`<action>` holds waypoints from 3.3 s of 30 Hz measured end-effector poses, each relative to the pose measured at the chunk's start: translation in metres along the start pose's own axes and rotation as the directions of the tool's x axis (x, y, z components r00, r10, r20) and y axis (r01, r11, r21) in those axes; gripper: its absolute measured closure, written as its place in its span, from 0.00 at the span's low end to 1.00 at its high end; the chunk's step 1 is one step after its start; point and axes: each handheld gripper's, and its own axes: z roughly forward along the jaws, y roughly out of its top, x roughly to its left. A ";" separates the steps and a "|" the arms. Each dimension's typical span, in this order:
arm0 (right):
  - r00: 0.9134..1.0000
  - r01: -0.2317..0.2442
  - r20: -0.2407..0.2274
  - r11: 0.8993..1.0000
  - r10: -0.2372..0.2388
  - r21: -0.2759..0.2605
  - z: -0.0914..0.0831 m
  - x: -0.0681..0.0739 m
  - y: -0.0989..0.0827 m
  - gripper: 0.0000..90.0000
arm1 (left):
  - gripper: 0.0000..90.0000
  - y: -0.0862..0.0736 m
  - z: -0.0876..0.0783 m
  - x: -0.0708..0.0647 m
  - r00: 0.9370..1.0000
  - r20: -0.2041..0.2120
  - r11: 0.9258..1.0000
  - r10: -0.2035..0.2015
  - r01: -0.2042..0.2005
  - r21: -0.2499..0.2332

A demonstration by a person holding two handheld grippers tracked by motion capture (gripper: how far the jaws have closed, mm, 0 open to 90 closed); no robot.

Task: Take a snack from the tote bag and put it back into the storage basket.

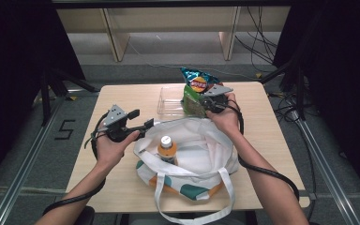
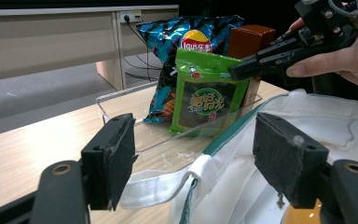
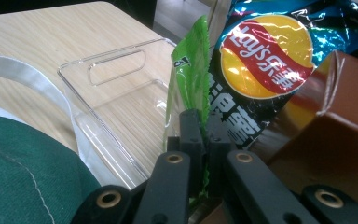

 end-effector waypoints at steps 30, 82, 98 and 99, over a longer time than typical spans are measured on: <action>0.999 -0.038 -0.004 0.999 0.038 -0.012 -0.010 0.000 0.002 0.81 | 0.32 0.001 0.000 -0.001 1.000 0.001 1.000 0.003 -0.003 0.000; 0.983 -0.182 -0.040 0.977 0.179 -0.108 -0.087 0.001 -0.013 0.55 | 0.32 0.002 -0.003 -0.001 1.000 0.006 1.000 -0.016 0.016 -0.013; 0.973 -0.227 0.007 0.964 0.230 -0.135 -0.125 -0.007 -0.056 0.54 | 0.32 0.003 -0.002 -0.005 0.999 0.026 1.000 -0.025 0.025 -0.014; 0.969 -0.240 0.024 0.961 0.245 -0.139 -0.128 -0.006 -0.058 0.53 | 0.32 0.003 -0.002 -0.006 0.999 0.026 0.999 -0.030 0.031 -0.013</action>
